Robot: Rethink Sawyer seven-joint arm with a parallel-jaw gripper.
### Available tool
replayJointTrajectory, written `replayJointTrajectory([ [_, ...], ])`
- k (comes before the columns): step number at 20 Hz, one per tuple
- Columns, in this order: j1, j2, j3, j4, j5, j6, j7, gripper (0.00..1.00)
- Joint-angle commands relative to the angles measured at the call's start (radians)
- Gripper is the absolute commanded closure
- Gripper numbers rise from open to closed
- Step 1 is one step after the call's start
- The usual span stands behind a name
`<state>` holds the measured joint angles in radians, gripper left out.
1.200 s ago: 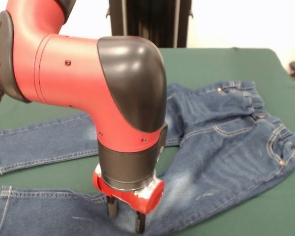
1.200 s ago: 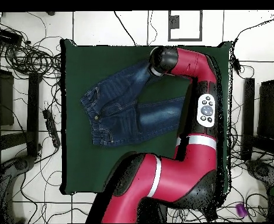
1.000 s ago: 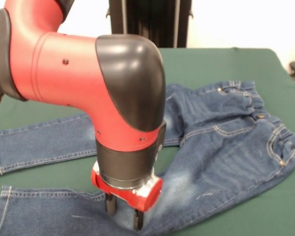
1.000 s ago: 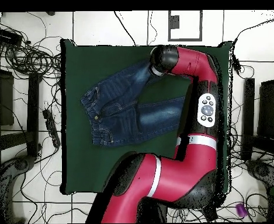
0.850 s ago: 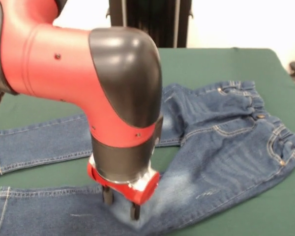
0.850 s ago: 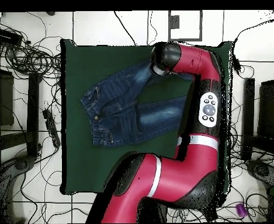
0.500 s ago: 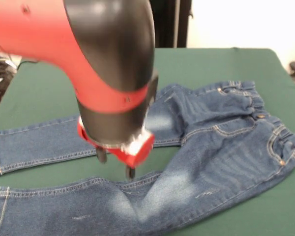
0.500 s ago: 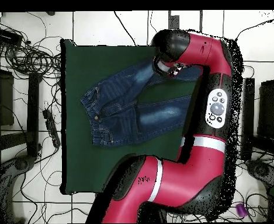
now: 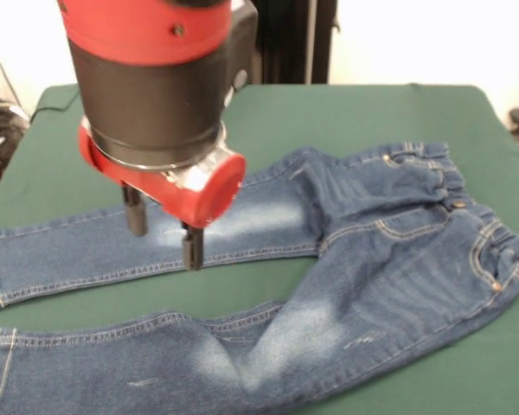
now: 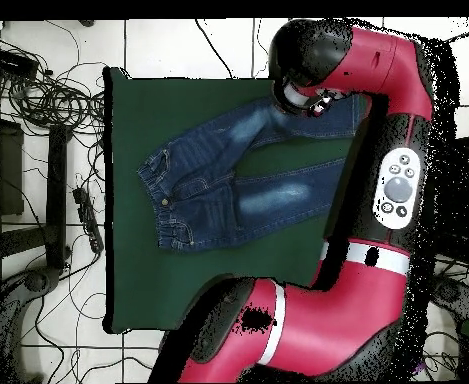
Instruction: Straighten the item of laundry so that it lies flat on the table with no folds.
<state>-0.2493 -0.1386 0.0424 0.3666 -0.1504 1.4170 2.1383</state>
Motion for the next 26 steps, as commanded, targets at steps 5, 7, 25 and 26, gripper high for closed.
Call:
replayJointTrajectory([
  [5, -0.001, -0.080, -0.022, 0.363, -0.066, -0.135, -0.201, 0.00],
  [7, -0.007, -0.081, -0.024, 0.376, -0.076, -0.112, -0.217, 0.00],
  [25, -0.055, -0.051, 0.025, 0.466, -0.168, -0.133, -0.261, 0.00],
  [26, -0.055, -0.049, 0.026, 0.471, -0.173, -0.149, -0.256, 0.00],
])
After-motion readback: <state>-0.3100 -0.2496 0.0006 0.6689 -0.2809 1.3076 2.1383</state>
